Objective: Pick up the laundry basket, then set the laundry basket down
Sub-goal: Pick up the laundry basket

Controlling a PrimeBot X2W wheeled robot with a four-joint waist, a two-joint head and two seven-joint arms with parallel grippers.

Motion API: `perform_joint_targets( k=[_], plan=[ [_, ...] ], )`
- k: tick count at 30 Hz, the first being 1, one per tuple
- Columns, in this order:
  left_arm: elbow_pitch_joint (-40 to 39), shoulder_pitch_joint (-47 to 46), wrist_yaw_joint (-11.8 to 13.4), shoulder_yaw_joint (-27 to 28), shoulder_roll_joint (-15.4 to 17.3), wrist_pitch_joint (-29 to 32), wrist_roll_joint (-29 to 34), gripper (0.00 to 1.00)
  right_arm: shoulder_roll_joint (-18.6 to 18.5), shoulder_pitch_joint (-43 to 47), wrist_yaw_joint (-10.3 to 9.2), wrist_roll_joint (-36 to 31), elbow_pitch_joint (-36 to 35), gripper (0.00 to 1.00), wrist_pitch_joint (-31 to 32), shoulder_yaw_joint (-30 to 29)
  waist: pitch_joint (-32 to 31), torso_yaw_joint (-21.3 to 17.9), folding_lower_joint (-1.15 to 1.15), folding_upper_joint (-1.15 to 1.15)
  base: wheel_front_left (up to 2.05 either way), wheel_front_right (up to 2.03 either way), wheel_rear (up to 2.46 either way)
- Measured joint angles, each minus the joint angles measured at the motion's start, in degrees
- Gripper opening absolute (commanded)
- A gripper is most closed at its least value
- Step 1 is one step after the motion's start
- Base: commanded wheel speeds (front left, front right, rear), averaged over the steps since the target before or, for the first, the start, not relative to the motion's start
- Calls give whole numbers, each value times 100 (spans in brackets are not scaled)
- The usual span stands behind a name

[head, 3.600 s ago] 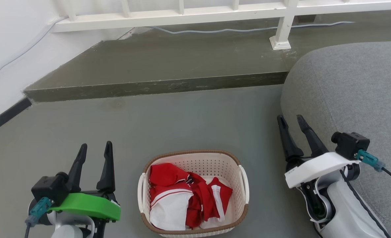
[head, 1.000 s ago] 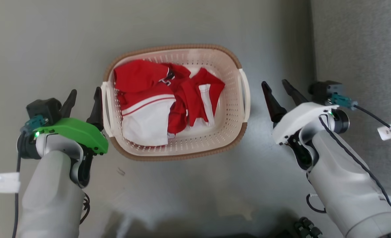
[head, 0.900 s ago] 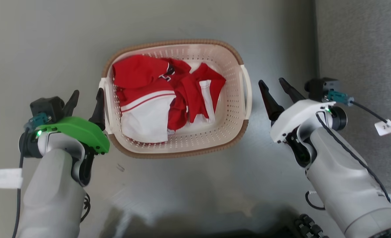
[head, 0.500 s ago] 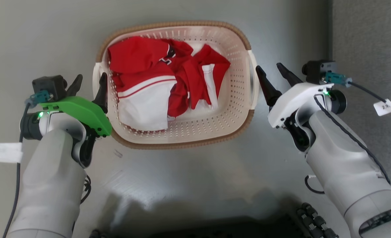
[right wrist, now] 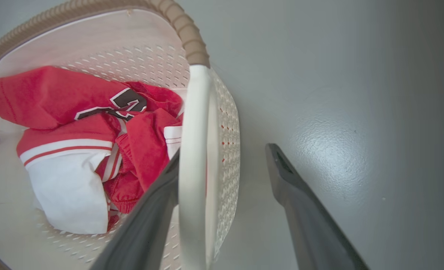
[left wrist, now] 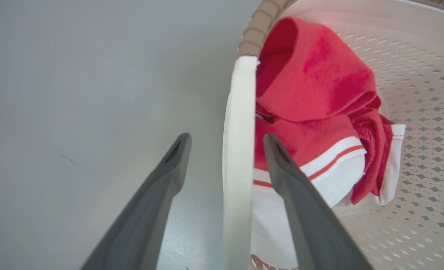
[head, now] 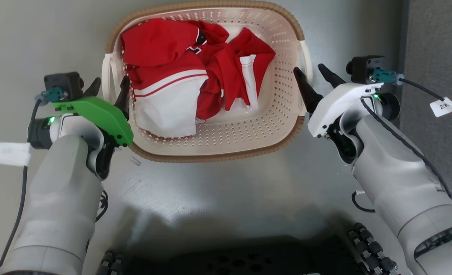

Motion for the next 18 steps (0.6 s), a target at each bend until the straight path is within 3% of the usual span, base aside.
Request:
perform_joint_targets(
  k=[9, 10, 11, 12, 13, 14, 18],
  plan=[
    [226, -208, 0, -212, -14, -9, -167, 100, -4, -175, 0, 222, 7, 100, -16, 346, 105, 83, 0, 0, 0, 0, 0],
    [238, -225, 0, -232, -14, -10, -190, 93, -4, -197, 0, 245, 4, 92, -19, 377, 109, 88, 0, 0, 0, 0, 0],
    [255, -240, 0, -257, -15, -10, -197, 67, -3, -208, 0, 285, 4, 71, -37, 403, 110, 92, 0, 0, 0, 0, 0],
    [267, -253, 0, -283, -16, -11, -201, 58, -3, -210, 0, 322, 5, 48, -66, 425, 110, 95, 0, 0, 0, 0, 0],
    [281, -268, 0, -310, -18, -27, -218, 29, -4, -211, 0, 349, 9, 27, -67, 448, 110, 97, 0, 0, 0, 0, 0],
    [293, -279, 0, -337, -20, -46, -243, 4, -5, -213, 0, 370, 15, 0, -71, 470, 108, 99, 0, 0, 0, 0, 0],
    [363, -307, -23, -416, -43, -60, -312, 0, -19, -264, -13, 442, 91, 0, -110, 546, 95, 107, 0, 0, 0, 0, 0]
  ],
)
